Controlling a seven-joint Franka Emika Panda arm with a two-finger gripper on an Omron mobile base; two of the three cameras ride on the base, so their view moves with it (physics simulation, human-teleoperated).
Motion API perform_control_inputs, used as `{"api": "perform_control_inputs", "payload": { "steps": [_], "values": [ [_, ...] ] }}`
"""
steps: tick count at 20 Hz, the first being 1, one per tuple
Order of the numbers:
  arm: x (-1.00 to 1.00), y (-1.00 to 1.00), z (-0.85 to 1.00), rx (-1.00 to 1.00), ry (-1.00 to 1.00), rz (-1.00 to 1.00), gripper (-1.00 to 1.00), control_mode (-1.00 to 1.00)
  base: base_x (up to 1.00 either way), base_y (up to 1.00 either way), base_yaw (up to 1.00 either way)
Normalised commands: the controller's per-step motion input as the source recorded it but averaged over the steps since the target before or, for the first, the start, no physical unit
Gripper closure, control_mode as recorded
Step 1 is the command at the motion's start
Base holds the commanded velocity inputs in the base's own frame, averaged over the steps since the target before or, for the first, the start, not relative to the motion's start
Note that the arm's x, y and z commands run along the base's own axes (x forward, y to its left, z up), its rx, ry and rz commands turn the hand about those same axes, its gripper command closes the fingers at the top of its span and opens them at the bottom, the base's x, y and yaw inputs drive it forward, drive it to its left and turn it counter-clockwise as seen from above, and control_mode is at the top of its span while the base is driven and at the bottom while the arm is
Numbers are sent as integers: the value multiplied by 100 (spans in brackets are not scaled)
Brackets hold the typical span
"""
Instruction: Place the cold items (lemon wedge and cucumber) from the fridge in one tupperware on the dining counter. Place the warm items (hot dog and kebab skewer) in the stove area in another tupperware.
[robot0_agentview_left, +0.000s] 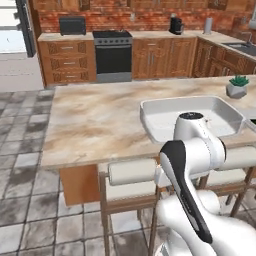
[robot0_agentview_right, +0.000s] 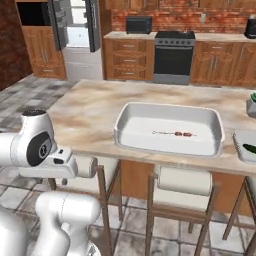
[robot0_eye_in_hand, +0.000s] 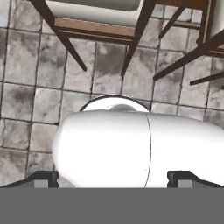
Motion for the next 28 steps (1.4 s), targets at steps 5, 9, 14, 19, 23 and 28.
{"api": "perform_control_inputs", "payload": {
  "steps": [5, 9, 14, 19, 23, 28],
  "values": [
    [0, 0, 0, 0, 0, 0, -100, 100, -16, 100, 0],
    [0, 0, 0, 0, 0, 0, -100, 100, 0, 100, 0],
    [0, 0, 0, 0, 0, 0, -100, 100, 8, 100, 5],
    [0, 0, 0, 0, 0, 0, -100, 100, 17, 100, 8],
    [0, 0, 0, 0, 0, 0, -100, 100, 62, 100, 2],
    [0, 0, 0, 0, 0, 0, -100, 100, 96, 100, -7]
  ]
}}
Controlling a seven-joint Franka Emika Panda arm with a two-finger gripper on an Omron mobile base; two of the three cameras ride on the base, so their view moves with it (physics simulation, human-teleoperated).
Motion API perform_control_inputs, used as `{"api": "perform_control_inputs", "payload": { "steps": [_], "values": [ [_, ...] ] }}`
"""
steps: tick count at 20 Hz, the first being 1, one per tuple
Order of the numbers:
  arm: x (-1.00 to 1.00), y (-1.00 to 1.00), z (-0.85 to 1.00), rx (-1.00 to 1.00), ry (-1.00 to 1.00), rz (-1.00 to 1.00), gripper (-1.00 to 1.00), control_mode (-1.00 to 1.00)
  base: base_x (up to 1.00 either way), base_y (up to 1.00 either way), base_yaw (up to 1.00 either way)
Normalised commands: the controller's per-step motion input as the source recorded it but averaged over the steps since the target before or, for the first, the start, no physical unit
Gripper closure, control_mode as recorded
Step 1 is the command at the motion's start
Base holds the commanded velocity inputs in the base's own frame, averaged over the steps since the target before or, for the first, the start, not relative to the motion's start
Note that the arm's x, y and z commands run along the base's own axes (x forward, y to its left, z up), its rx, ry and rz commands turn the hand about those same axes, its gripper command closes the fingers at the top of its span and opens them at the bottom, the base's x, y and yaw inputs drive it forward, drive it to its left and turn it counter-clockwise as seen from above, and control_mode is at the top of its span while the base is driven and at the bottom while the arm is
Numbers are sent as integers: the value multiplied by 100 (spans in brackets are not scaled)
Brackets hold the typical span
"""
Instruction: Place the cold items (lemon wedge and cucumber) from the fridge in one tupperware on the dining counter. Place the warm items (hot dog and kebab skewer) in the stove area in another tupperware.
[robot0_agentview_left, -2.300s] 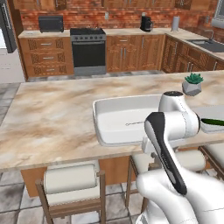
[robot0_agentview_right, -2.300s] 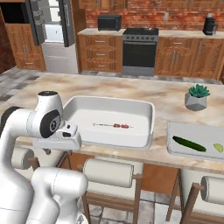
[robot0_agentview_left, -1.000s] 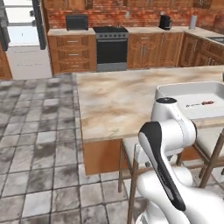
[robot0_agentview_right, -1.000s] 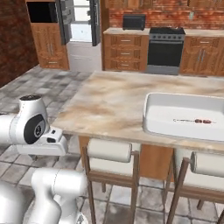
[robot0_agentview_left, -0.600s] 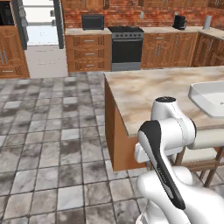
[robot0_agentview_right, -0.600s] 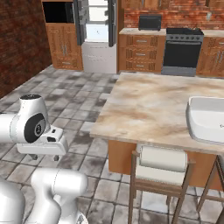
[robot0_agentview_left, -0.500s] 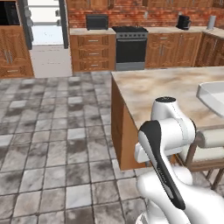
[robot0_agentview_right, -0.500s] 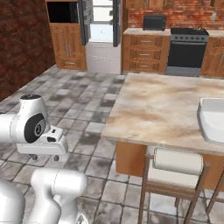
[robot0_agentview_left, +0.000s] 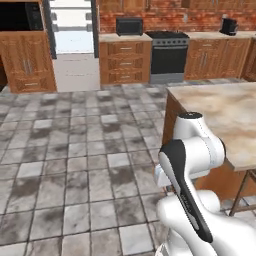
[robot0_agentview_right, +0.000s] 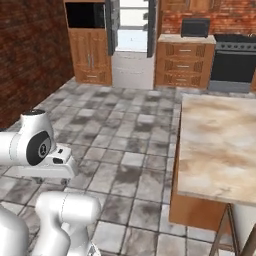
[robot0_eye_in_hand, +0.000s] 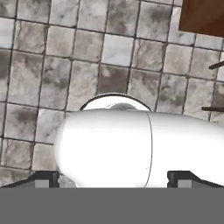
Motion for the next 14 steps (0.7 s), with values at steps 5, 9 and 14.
{"api": "perform_control_inputs", "payload": {
  "steps": [5, 9, 14],
  "values": [
    [0, 0, 0, 0, 0, 0, -100, 100, 100, 100, -39],
    [0, 0, 0, 0, 0, 0, -100, 100, 100, 100, -46],
    [0, 0, 0, 0, 0, 0, -100, 100, 100, 96, -51]
  ]
}}
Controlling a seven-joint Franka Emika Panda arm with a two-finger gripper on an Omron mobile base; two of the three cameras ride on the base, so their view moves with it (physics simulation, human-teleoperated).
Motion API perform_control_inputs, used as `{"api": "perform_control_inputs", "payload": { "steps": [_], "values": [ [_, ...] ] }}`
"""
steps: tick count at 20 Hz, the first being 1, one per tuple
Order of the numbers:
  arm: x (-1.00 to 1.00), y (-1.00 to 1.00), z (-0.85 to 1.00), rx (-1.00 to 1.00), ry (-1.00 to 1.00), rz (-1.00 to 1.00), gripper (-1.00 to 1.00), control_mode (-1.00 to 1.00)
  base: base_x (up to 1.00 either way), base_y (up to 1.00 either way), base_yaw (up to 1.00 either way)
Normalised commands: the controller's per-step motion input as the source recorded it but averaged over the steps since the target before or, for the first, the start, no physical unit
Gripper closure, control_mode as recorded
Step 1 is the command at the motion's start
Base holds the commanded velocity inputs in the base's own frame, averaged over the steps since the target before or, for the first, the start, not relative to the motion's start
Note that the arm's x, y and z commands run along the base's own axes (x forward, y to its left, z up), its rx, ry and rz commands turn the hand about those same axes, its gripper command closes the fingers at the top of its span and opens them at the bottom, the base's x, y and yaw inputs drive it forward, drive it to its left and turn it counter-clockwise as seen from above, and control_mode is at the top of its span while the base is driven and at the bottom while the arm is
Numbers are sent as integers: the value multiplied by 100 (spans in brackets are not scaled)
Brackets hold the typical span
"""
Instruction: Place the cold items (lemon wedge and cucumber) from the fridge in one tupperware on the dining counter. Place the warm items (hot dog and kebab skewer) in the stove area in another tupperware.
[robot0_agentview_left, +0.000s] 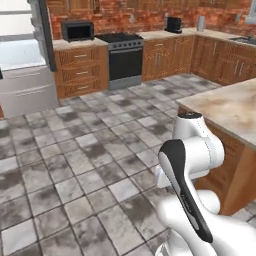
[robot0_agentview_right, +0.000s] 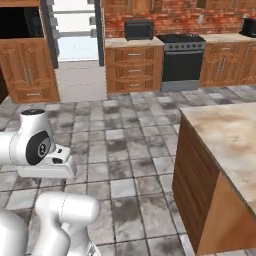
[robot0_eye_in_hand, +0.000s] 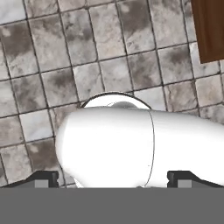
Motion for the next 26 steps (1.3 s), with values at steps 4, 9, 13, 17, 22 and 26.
{"api": "perform_control_inputs", "payload": {
  "steps": [4, 9, 13, 17, 22, 26],
  "values": [
    [0, 0, 0, 0, 0, 0, -100, 100, 100, 98, -52],
    [0, 0, 0, 0, 0, 0, -100, 100, 100, 99, -51],
    [0, 0, 0, 0, 0, 0, -100, 100, 100, 100, -48],
    [0, 0, 0, 0, 0, 0, -100, 100, 100, 100, -48],
    [0, 0, 0, 0, 0, 0, -100, 100, 95, 100, -43],
    [0, 0, 0, 0, 0, 0, -100, 100, 72, 100, -42]
  ]
}}
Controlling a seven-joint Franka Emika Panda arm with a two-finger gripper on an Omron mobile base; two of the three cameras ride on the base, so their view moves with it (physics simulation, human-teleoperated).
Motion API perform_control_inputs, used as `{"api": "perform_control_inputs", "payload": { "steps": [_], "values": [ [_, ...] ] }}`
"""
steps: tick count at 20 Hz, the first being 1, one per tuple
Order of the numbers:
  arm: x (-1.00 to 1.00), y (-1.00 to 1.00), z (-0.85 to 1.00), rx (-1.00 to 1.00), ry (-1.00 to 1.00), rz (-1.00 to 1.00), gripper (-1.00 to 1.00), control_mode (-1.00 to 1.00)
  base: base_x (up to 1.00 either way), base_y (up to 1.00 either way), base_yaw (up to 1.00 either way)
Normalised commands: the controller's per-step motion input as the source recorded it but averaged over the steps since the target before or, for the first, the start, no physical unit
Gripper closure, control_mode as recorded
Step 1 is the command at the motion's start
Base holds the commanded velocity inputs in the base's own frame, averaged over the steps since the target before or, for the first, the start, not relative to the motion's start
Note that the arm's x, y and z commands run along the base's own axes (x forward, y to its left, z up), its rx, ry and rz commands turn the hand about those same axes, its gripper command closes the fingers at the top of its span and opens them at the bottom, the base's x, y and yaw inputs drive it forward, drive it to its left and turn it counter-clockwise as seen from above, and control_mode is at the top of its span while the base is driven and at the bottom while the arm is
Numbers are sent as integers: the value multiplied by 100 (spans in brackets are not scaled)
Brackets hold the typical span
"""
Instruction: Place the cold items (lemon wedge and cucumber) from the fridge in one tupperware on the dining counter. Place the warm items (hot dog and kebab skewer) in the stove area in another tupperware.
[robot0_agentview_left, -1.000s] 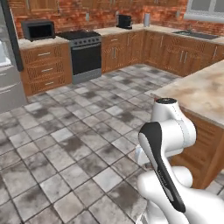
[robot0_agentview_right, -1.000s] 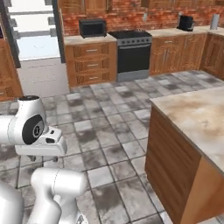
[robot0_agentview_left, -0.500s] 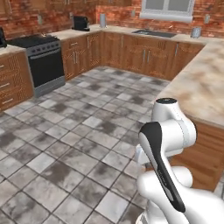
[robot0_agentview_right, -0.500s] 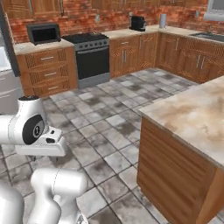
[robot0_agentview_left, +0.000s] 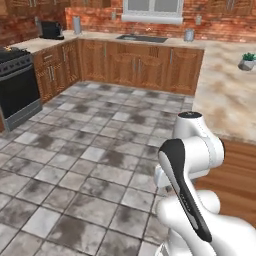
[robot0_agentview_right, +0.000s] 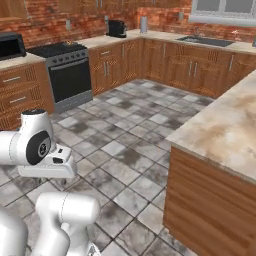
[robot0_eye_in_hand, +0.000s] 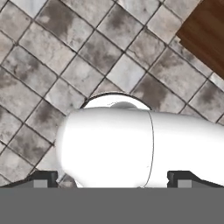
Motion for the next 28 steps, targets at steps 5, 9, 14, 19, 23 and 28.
{"api": "perform_control_inputs", "payload": {
  "steps": [5, 9, 14, 19, 23, 28],
  "values": [
    [0, 0, 0, 0, 0, 0, -100, 100, 41, 100, -15],
    [0, 0, 0, 0, 0, 0, -100, 100, 29, 56, 13],
    [0, 0, 0, 0, 0, 0, -100, 100, 26, 43, 20],
    [0, 0, 0, 0, 0, 0, -100, 100, 90, 45, 2],
    [0, 0, 0, 0, 0, 0, -100, 100, 100, 69, 0],
    [0, 0, 0, 0, 0, 0, -100, 100, 100, 55, -3]
  ]
}}
